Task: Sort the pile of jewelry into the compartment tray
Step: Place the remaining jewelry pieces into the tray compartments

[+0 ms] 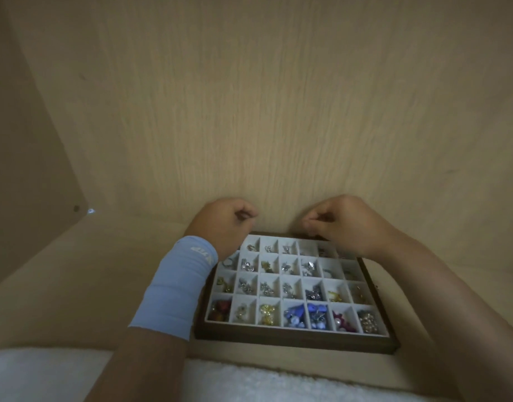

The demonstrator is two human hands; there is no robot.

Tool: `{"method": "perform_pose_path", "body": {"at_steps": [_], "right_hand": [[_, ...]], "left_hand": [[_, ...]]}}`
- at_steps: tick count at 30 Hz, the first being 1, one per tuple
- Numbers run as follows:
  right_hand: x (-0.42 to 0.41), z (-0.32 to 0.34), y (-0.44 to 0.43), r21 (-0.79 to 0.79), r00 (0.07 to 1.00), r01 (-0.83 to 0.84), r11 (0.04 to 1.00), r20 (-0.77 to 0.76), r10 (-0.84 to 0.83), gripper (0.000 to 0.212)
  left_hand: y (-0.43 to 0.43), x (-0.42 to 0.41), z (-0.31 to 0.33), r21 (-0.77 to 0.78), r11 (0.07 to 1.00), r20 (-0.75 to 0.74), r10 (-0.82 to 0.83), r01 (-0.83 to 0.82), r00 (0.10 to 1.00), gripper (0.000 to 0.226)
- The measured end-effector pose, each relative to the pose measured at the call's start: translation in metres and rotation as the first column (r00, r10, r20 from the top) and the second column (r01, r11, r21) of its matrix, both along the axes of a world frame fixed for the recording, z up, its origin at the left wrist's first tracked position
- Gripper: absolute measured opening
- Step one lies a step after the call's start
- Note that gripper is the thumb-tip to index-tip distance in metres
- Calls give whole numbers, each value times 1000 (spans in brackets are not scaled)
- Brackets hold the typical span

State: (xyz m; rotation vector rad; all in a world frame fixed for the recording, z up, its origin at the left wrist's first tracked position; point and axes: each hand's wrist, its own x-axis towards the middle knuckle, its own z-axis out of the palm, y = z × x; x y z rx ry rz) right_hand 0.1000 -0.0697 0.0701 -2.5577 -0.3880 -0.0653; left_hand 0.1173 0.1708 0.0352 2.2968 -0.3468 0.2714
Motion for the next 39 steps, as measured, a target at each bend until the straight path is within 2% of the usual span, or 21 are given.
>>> {"method": "perform_pose_path", "body": {"at_steps": [4,7,10,12,16,18,22,30,36,39], "right_hand": [[-21,-1,-50,-234,973,221,947,115,-198,12],[-32,-6,-72,-410,957,289,865,111,-267,15],[-34,-16,-80,-465,961,274,842,108,-253,18],[-31,-23,-80,-476,964,264,839,112,-240,20],[-25,-35,-76,-508,970,236,828,72,-232,21],[-24,-38,-77,-497,970,234,836,67,-232,20],[-25,-40,-80,-442,967,252,861,76,-245,19],[-27,-35,-78,-361,954,272,892,-20,-299,21],[-25,-33,-73,-395,948,264,880,-63,-312,26],[-26,-27,-70,-408,941,262,874,-91,-325,17]], "left_hand": [[-26,-8,7,56,995,13,-83,82,996,18],[-48,-13,5,131,981,26,-149,144,989,20],[-70,-17,4,191,965,31,-188,178,982,25],[-82,-18,4,287,938,13,-205,193,979,29],[-90,-14,4,448,876,-77,-159,177,984,38],[-88,-12,5,398,900,-152,-126,178,980,50],[-82,-13,6,160,976,-281,-99,148,955,59],[-71,-15,7,-105,977,-351,-213,187,912,57],[-66,-11,4,-221,950,-398,-294,221,869,53],[-64,-9,7,-221,940,-356,-324,258,876,37]]}}
